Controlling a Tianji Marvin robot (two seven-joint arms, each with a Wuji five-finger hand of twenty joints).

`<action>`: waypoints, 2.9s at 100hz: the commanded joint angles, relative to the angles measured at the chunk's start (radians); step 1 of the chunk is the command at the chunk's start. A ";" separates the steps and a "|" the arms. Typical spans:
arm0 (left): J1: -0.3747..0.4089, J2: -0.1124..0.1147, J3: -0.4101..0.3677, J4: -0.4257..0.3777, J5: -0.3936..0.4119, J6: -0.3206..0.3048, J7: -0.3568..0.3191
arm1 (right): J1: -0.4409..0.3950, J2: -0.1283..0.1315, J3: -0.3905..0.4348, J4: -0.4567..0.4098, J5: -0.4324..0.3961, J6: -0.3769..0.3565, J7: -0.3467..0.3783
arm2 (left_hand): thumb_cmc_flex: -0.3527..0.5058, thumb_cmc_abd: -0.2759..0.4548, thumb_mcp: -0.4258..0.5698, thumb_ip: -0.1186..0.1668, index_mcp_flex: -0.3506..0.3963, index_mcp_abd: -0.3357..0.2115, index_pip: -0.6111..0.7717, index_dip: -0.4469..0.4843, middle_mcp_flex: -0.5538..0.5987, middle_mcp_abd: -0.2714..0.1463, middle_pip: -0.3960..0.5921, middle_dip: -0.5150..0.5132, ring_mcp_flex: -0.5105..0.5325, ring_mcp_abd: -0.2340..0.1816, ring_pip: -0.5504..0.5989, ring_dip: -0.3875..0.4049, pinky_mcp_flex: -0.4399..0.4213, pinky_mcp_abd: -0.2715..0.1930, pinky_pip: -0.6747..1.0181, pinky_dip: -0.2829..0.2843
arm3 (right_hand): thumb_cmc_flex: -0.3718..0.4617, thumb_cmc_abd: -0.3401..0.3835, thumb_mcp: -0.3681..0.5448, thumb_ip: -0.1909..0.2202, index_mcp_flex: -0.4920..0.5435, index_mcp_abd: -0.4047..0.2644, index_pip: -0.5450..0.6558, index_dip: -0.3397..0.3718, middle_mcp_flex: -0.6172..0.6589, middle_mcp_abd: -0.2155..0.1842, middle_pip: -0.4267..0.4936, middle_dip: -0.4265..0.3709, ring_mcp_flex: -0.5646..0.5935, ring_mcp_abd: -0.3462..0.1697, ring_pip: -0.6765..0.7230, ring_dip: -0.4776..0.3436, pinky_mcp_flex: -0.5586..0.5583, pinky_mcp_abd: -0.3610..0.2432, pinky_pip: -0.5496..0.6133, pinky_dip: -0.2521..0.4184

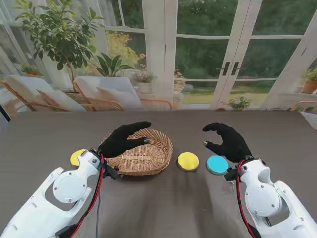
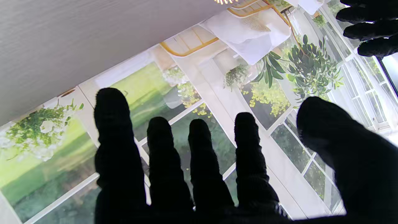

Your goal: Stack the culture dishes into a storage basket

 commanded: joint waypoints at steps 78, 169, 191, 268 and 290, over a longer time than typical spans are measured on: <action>0.012 0.006 -0.019 -0.015 0.054 0.017 -0.033 | -0.013 -0.001 0.005 -0.014 -0.027 0.029 0.013 | -0.016 0.020 0.002 0.010 -0.015 -0.004 -0.015 -0.007 -0.004 0.002 -0.001 0.011 -0.014 -0.015 -0.006 0.010 -0.024 -0.016 -0.005 0.032 | -0.017 -0.011 -0.041 0.010 -0.005 -0.005 0.010 -0.015 0.000 -0.002 0.003 -0.011 0.006 -0.010 -0.006 0.010 -0.451 0.005 -0.042 0.057; 0.165 0.039 -0.320 -0.014 0.524 0.156 -0.010 | -0.039 0.008 0.008 -0.059 -0.031 0.012 0.054 | -0.054 -0.037 0.003 0.012 -0.175 -0.061 -0.071 -0.045 -0.196 -0.080 -0.044 -0.024 -0.070 -0.073 -0.009 0.015 -0.039 -0.043 0.006 0.068 | -0.018 -0.005 -0.043 0.011 -0.003 -0.009 0.007 -0.015 0.002 0.000 0.002 -0.012 0.008 -0.010 -0.006 0.011 -0.449 0.005 -0.051 0.070; 0.137 0.051 -0.318 0.049 0.591 0.194 -0.037 | -0.041 0.009 0.005 -0.062 -0.033 0.021 0.062 | -0.082 -0.036 0.001 0.010 -0.206 -0.075 -0.077 -0.052 -0.237 -0.097 -0.048 -0.036 -0.106 -0.089 -0.024 0.008 -0.060 -0.053 -0.005 0.067 | -0.018 -0.004 -0.043 0.011 -0.001 -0.008 0.007 -0.015 0.004 0.003 0.002 -0.012 0.009 -0.009 -0.006 0.011 -0.449 0.004 -0.052 0.072; 0.017 0.087 -0.245 0.232 0.733 0.259 -0.157 | -0.036 0.013 -0.012 -0.061 -0.031 0.037 0.085 | -0.159 -0.056 -0.005 0.004 -0.288 -0.090 -0.088 -0.056 -0.351 -0.104 -0.062 -0.067 -0.118 -0.056 -0.006 -0.005 -0.020 -0.030 0.013 0.060 | -0.018 -0.002 -0.044 0.012 0.003 -0.011 0.006 -0.013 0.007 0.005 0.001 -0.012 0.010 -0.010 -0.005 0.011 -0.451 0.004 -0.057 0.078; -0.031 0.092 -0.208 0.286 0.735 0.253 -0.163 | -0.035 0.014 -0.016 -0.060 -0.031 0.040 0.089 | -0.169 -0.056 0.001 0.001 -0.285 -0.096 -0.088 -0.051 -0.345 -0.114 -0.059 -0.066 -0.073 -0.064 0.045 0.095 -0.007 -0.043 0.122 0.189 | -0.019 0.000 -0.044 0.011 0.005 -0.010 0.006 -0.013 0.007 0.007 0.001 -0.012 0.011 -0.009 -0.004 0.011 -0.451 0.003 -0.058 0.079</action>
